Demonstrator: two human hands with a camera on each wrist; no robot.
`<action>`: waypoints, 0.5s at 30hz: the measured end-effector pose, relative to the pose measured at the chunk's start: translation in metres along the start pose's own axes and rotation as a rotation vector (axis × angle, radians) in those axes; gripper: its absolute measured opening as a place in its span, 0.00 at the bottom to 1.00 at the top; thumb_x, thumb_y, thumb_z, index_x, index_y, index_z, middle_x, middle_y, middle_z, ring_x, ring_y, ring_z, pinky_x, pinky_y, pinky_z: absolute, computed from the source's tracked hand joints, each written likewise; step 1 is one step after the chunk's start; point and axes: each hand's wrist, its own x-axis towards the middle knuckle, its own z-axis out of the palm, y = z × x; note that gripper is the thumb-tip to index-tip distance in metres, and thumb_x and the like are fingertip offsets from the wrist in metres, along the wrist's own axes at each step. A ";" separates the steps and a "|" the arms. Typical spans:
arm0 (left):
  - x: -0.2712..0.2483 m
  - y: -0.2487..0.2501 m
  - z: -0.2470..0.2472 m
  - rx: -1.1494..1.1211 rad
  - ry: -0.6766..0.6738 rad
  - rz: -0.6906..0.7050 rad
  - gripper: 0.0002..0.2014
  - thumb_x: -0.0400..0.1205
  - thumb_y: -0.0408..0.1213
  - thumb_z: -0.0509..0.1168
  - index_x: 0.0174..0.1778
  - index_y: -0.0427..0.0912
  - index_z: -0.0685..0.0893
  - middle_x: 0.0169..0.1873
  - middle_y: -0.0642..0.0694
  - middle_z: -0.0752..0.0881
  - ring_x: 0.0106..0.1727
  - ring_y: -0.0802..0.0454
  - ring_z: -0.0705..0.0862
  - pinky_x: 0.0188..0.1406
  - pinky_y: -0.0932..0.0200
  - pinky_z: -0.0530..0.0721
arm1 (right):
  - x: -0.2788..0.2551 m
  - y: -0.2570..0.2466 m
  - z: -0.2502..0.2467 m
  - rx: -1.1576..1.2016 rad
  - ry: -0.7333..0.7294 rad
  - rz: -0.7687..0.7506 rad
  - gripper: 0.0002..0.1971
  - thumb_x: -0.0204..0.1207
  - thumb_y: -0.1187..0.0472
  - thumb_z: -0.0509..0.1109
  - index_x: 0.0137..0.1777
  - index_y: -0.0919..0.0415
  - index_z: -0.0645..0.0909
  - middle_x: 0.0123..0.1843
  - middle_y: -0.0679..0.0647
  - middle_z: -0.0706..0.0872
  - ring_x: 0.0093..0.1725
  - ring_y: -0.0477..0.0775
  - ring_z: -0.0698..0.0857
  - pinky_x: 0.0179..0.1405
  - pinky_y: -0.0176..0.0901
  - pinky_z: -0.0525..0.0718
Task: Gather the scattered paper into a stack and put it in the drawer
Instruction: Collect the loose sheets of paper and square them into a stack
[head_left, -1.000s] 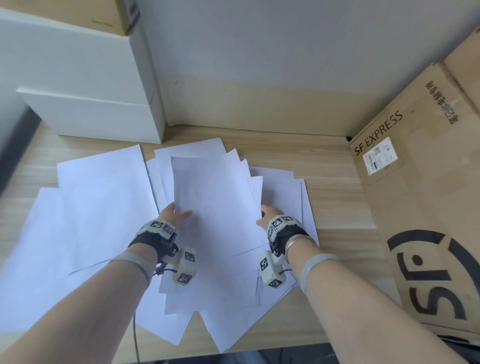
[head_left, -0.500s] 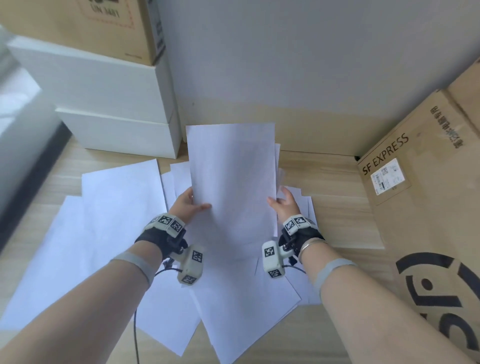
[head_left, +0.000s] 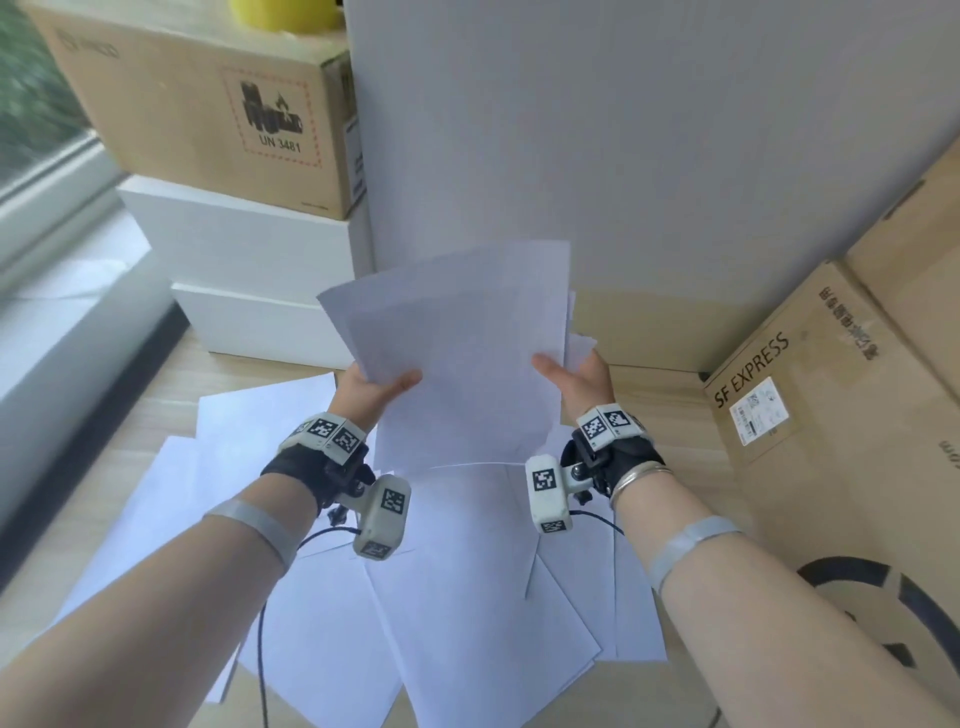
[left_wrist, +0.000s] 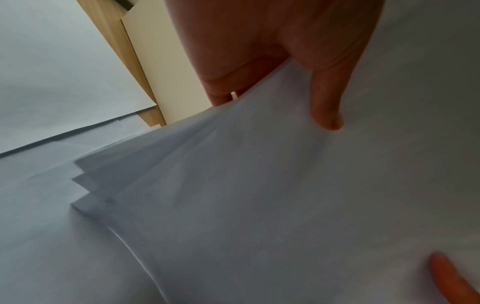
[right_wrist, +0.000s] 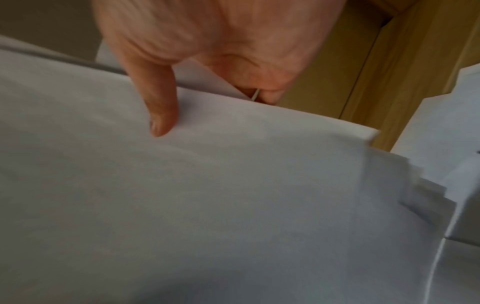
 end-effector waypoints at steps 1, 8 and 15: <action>0.000 0.002 0.000 -0.025 0.006 0.017 0.32 0.60 0.43 0.78 0.60 0.40 0.81 0.57 0.38 0.86 0.59 0.42 0.84 0.64 0.49 0.80 | -0.002 0.000 0.005 0.044 -0.019 -0.018 0.13 0.68 0.72 0.76 0.47 0.56 0.79 0.47 0.54 0.85 0.45 0.44 0.86 0.56 0.44 0.81; 0.010 0.003 -0.004 0.036 0.058 0.050 0.27 0.52 0.49 0.80 0.46 0.58 0.80 0.58 0.34 0.86 0.63 0.35 0.83 0.65 0.37 0.80 | -0.005 0.011 0.023 -0.006 0.058 -0.017 0.21 0.63 0.70 0.80 0.44 0.42 0.79 0.50 0.44 0.84 0.59 0.54 0.81 0.64 0.46 0.78; 0.012 -0.022 -0.001 0.007 0.036 -0.022 0.29 0.58 0.36 0.80 0.54 0.44 0.80 0.52 0.41 0.86 0.56 0.41 0.85 0.65 0.38 0.81 | -0.016 0.035 0.027 -0.041 0.044 0.224 0.19 0.68 0.75 0.76 0.59 0.75 0.81 0.52 0.58 0.85 0.49 0.49 0.82 0.52 0.38 0.76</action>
